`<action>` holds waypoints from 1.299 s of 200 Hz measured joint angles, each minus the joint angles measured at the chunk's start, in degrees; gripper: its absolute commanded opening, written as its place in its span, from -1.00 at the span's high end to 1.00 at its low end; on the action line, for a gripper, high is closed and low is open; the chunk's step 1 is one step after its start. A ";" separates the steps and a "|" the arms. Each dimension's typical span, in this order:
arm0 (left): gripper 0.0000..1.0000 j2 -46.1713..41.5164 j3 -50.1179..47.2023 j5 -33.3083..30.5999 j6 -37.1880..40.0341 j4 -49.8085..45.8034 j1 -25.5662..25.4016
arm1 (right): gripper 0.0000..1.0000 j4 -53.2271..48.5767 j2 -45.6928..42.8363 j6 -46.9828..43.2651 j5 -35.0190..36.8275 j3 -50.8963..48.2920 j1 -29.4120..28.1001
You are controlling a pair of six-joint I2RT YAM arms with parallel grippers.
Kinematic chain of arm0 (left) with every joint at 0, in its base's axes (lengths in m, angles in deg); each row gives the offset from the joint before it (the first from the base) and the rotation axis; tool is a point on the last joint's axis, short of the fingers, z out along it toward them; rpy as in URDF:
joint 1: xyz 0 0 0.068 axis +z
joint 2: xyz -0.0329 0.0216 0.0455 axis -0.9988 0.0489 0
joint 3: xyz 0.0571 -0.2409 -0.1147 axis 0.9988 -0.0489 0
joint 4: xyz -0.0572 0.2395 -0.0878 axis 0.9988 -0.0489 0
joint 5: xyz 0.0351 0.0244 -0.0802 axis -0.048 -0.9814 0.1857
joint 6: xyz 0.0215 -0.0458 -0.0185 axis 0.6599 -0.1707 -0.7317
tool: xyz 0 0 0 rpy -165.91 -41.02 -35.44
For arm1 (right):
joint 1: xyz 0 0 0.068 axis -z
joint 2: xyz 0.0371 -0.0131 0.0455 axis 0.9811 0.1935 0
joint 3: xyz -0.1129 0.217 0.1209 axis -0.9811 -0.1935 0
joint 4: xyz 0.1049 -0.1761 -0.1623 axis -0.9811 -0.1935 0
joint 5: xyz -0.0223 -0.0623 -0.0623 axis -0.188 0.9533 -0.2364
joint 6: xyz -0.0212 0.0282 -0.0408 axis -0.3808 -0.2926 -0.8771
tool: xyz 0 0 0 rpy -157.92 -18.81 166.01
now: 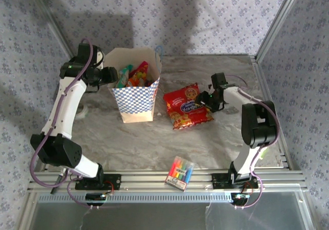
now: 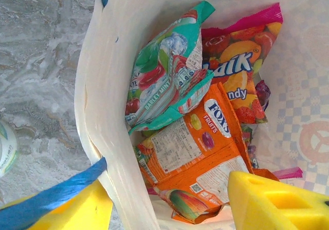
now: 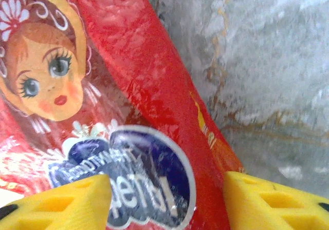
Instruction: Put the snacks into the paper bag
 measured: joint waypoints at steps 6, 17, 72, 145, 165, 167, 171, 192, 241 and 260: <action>-0.21 -0.26 -0.37 -0.02 0.00 0.02 0.00 | -0.92 0.13 -0.59 0.63 -0.35 -0.37 -0.09; -0.22 -0.72 -1.01 -0.02 0.00 0.02 0.00 | -0.98 0.63 -1.40 1.25 -1.01 -0.55 -0.28; -0.23 -1.40 -2.80 -0.07 -0.44 0.22 0.00 | -1.00 -0.52 0.68 -4.94 1.22 4.02 -0.52; -0.23 -1.40 -2.82 -1.40 -1.51 0.24 -0.11 | -0.99 -5.62 9.49 -15.28 2.36 10.93 -1.90; -0.24 -1.40 -2.82 -1.68 -1.86 0.24 -0.39 | -0.97 -6.14 10.82 -17.59 1.53 11.98 -2.99; -0.24 -1.40 -2.82 -1.68 -1.88 0.24 -0.42 | -0.97 -6.16 10.86 -17.77 1.51 12.00 -3.08; -0.24 -1.40 -2.82 -1.68 -1.90 0.22 -0.42 | -0.97 -6.36 10.93 -18.25 1.42 12.07 -3.41; -0.24 -1.40 -2.82 -1.70 -1.92 0.22 -0.59 | -0.94 -7.61 11.02 -20.17 1.68 12.70 -5.09; -0.24 -1.40 -2.82 -1.70 -1.92 0.20 -0.74 | -0.66 -8.70 12.37 -20.57 3.13 13.51 -6.54; -0.24 -1.42 -2.82 -1.88 -1.92 0.20 -0.74 | -0.43 -8.70 12.52 -19.76 3.78 13.57 -6.73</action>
